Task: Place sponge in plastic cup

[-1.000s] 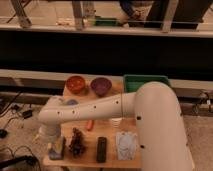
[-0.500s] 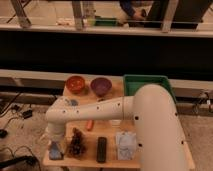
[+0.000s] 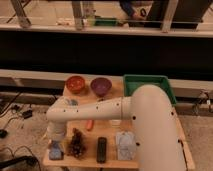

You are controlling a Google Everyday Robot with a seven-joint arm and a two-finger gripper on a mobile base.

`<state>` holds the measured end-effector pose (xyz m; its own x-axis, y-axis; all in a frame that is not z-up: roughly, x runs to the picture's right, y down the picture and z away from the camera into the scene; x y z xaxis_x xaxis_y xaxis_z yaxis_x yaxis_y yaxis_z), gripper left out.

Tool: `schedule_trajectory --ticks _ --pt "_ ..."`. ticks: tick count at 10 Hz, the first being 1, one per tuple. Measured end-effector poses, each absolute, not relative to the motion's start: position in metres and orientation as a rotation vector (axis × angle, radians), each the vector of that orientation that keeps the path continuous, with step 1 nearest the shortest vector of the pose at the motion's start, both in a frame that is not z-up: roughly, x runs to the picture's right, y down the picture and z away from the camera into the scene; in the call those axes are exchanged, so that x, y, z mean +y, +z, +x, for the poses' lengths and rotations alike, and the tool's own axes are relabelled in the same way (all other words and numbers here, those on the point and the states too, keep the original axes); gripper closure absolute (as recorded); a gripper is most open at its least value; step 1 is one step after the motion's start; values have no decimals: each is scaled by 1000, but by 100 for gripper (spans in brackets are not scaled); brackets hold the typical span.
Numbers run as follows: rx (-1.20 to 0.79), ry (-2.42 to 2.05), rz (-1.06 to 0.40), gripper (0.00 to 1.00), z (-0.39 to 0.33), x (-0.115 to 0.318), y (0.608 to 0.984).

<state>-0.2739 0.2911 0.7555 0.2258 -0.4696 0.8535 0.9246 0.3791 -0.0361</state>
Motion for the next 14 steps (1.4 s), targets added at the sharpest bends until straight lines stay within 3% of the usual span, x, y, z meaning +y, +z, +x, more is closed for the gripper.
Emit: schedule_trajectory --ticks 2,9,10,14 --pt "-874 -1061 -631 26 -271 294 756" --pt "-842 -1060 -623 95 -270 293 753" --pt "-837 -1059 -615 100 -270 291 750" --pt "-817 -1045 -585 100 -268 281 742"
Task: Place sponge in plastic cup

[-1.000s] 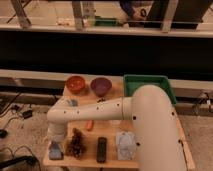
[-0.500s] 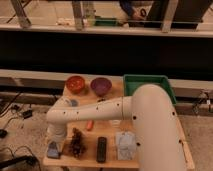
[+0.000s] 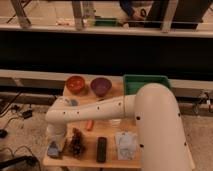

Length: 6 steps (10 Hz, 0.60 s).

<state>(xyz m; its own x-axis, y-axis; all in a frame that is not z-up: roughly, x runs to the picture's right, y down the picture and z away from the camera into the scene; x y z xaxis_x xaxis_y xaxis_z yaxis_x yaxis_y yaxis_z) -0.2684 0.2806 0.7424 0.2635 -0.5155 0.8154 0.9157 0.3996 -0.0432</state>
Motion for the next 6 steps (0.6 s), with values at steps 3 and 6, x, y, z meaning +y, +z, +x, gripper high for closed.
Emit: schedule_trajectory --ticks 3,6 --pt "-816 -1037 -552 100 -270 273 733" --pt "-807 -1034 -483 100 -272 247 705"
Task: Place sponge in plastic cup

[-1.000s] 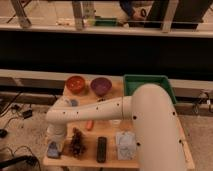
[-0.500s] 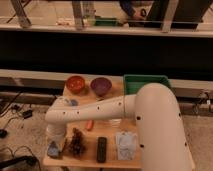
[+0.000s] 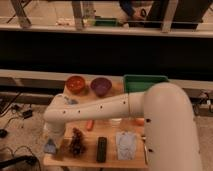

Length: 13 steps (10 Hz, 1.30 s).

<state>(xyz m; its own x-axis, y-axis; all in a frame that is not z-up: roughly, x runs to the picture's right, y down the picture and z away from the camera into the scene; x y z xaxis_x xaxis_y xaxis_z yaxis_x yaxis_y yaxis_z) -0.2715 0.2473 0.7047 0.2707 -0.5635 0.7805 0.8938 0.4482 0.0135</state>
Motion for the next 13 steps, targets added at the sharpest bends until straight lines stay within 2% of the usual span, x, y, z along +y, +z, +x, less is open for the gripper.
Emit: schedule_trajectory --ticks 3,13 --pt "-787 -1042 -432 100 -276 226 690" --pt "-688 -999 -383 100 -268 138 711"
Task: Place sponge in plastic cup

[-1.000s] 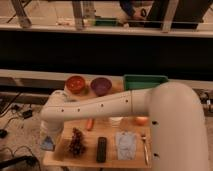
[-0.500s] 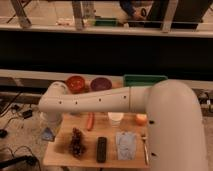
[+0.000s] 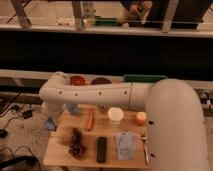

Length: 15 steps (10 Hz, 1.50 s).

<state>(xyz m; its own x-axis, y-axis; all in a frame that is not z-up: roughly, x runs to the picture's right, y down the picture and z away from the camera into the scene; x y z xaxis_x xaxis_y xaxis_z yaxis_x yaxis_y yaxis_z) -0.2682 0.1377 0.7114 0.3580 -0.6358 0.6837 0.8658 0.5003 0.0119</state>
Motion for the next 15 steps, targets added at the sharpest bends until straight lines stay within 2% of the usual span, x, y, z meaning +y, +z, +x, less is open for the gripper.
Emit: schedule_trajectory --ticks 6,15 --pt "-678 -911 -393 100 -256 110 730" --pt "-679 -913 -393 100 -256 110 730"
